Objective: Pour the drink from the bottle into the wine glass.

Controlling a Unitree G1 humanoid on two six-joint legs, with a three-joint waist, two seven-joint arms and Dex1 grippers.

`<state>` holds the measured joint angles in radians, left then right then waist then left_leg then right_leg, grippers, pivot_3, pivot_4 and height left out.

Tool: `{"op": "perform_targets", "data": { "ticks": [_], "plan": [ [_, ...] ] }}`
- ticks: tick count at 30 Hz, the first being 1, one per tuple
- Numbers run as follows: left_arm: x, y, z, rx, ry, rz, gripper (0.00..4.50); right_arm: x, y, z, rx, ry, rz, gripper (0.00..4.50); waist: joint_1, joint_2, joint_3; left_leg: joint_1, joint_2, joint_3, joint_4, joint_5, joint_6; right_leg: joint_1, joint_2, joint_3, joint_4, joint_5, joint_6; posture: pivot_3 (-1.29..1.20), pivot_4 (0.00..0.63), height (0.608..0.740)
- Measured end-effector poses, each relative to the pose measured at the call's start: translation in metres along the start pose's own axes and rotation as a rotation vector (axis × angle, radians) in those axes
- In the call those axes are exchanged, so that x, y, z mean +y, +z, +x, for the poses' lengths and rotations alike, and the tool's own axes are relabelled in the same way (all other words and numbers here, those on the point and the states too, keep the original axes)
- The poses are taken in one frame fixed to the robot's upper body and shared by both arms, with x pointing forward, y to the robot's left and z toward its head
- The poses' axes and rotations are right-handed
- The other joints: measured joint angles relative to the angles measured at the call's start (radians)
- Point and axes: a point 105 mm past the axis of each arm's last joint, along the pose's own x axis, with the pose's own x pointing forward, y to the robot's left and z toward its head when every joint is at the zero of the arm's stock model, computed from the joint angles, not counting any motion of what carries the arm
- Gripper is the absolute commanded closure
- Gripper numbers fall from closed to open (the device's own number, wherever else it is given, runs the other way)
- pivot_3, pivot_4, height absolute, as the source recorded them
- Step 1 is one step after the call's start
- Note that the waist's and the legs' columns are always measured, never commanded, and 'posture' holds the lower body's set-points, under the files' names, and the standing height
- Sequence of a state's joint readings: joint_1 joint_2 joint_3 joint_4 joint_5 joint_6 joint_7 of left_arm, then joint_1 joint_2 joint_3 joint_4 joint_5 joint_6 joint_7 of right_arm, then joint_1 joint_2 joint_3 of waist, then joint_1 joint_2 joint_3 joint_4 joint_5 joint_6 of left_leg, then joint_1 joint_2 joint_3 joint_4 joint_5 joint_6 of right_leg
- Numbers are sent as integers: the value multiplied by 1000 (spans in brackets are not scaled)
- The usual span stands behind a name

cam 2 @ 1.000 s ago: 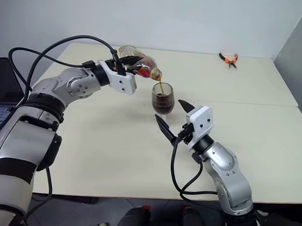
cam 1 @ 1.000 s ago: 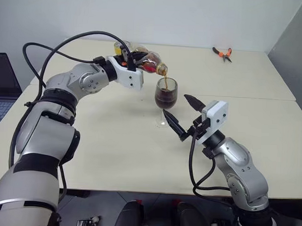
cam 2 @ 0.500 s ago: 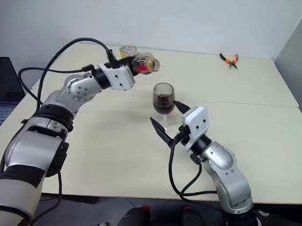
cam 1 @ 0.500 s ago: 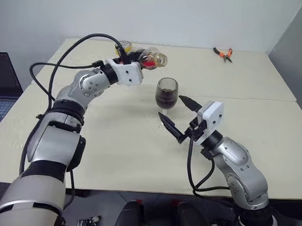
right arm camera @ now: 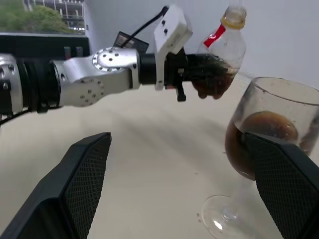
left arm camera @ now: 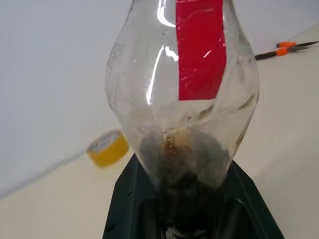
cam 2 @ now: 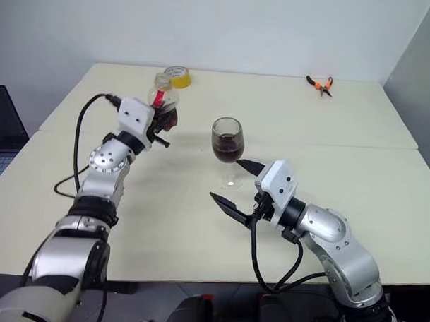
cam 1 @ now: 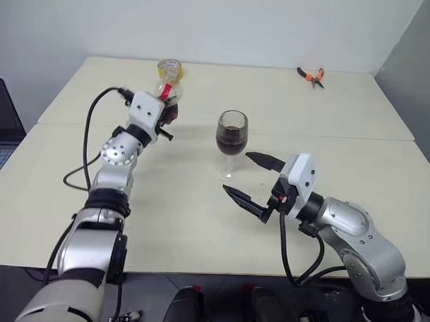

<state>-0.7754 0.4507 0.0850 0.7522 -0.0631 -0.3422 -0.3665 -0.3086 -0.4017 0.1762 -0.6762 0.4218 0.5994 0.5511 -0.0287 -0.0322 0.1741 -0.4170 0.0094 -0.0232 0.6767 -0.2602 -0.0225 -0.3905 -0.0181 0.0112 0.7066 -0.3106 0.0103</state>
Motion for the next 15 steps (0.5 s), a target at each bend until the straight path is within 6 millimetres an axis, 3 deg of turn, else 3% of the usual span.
{"op": "perform_targets", "data": {
  "ticks": [7,15],
  "plan": [
    [9,-28,-17,85,177,-153,3887,-4,8,10,-2,21,-3,0,7,-2,-1,0,-1,0,1,0,1,0,-1,0,0,0,0,0,150,740],
    [8,-46,-21,134,242,-252,3887,-9,2,17,38,3,-2,0,5,-2,-1,0,-1,0,1,0,1,0,-1,0,0,0,0,0,150,740]
  ]
}}
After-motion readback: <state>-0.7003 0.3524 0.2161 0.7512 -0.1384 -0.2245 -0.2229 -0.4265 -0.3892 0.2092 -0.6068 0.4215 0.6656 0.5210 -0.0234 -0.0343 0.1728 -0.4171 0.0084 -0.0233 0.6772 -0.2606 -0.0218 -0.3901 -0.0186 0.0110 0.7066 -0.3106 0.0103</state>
